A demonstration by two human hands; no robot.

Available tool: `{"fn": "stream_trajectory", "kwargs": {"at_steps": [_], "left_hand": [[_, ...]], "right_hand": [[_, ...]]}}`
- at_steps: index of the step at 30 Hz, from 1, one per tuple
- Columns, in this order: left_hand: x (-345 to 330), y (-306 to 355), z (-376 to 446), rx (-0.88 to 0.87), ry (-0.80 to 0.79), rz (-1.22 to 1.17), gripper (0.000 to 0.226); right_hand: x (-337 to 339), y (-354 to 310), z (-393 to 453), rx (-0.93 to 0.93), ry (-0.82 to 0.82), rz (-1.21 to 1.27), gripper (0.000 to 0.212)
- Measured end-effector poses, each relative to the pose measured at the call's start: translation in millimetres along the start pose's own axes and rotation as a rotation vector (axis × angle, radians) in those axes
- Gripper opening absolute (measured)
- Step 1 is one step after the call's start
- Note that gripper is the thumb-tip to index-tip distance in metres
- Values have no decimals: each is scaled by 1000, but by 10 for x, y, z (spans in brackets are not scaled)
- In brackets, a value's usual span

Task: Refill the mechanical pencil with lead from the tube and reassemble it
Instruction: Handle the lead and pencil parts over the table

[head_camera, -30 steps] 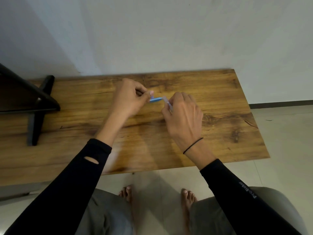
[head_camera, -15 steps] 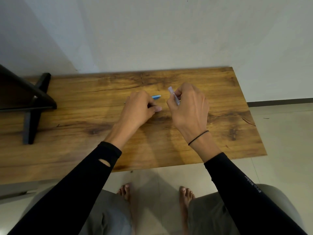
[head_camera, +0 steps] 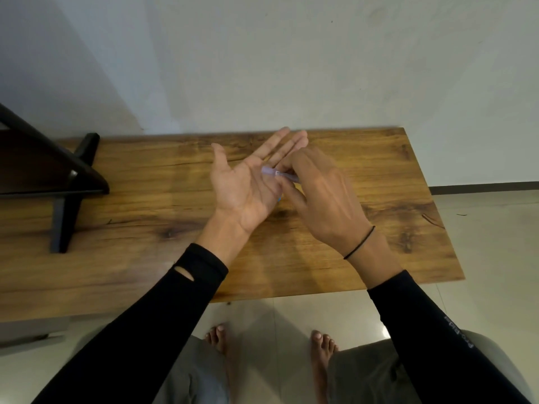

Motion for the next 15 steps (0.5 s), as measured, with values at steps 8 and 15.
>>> {"fn": "stream_trajectory", "kwargs": {"at_steps": [8, 15], "left_hand": [[-45, -161, -71, -54, 32, -18, 132], [-60, -177, -94, -84, 19, 22, 133]], "right_hand": [[82, -14, 7, 179, -40, -275, 16], [143, -71, 5, 218, -58, -251, 24]]}}
Point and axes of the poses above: each hand's wrist, its own z-axis towards the middle knuckle, its own x-axis out of the back of the hand, y = z × x, the point moved 9 cm from there along z, towards the middle knuckle, and after that the axes turned 4 degrees about -x, right-handed, at the moved point
